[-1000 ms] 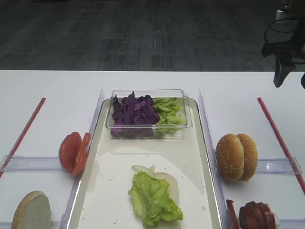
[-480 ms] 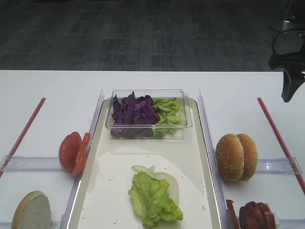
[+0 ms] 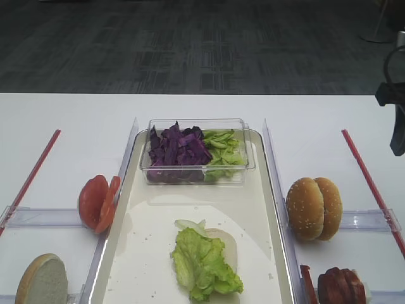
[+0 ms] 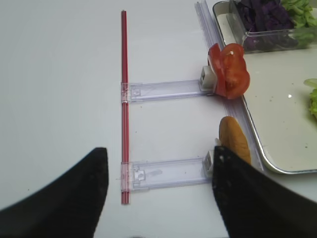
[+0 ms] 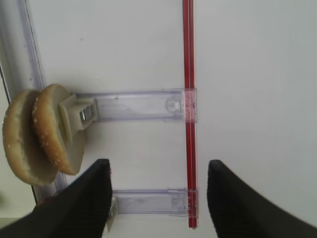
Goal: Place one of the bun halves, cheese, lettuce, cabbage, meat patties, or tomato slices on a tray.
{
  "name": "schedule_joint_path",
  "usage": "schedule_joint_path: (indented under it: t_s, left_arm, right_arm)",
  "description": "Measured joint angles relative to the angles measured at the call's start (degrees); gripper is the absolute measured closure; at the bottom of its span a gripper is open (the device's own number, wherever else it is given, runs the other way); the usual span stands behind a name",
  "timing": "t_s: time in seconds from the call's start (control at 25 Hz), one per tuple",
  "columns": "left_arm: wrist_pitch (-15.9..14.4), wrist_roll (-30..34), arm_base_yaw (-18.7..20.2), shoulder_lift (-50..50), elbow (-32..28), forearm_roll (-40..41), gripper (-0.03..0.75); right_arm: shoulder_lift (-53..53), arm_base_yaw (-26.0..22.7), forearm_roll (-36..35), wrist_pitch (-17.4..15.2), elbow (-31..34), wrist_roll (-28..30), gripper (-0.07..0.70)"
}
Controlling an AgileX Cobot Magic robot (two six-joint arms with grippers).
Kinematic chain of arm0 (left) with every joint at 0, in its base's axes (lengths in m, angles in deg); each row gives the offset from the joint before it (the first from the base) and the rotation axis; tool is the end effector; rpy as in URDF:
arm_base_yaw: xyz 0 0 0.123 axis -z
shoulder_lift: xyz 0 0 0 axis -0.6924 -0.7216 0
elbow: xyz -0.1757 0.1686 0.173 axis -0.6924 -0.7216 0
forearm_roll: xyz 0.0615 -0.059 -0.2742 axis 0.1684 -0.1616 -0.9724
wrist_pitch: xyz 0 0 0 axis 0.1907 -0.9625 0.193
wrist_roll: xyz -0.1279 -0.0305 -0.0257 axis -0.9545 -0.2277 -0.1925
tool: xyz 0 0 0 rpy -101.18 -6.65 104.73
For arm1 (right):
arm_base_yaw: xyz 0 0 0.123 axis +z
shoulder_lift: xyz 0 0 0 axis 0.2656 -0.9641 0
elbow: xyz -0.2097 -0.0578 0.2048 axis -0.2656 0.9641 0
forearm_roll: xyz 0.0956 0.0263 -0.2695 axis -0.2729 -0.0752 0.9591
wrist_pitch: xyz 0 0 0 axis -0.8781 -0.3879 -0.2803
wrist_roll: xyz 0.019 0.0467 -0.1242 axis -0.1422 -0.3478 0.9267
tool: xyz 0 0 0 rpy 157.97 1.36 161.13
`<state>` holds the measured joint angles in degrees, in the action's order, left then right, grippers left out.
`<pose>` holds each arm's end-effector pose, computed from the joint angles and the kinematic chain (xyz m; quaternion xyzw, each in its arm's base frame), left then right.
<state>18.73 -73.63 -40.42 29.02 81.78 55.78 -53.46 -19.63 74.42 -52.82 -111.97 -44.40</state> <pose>0.0410 -0.0024 0.2595 0.0126 0.8802 -0.0212 0.4740 0.3280 -0.0078 0.2309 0.0477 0.9961 0.0604 0.0432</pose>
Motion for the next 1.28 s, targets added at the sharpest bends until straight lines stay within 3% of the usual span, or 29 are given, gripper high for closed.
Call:
schedule_joint_path:
  t_s: [0.72,1.28]
  left_arm:
    - [0.0,0.0,0.0,0.0,0.0,0.0,0.283]
    - [0.0,0.0,0.0,0.0,0.0,0.0,0.283]
  right_arm:
    - [26.02,0.0,-0.26,-0.08,16.17,0.08,0.178]
    - [45.35,0.0,-0.26,0.2,17.61,1.61,0.178]
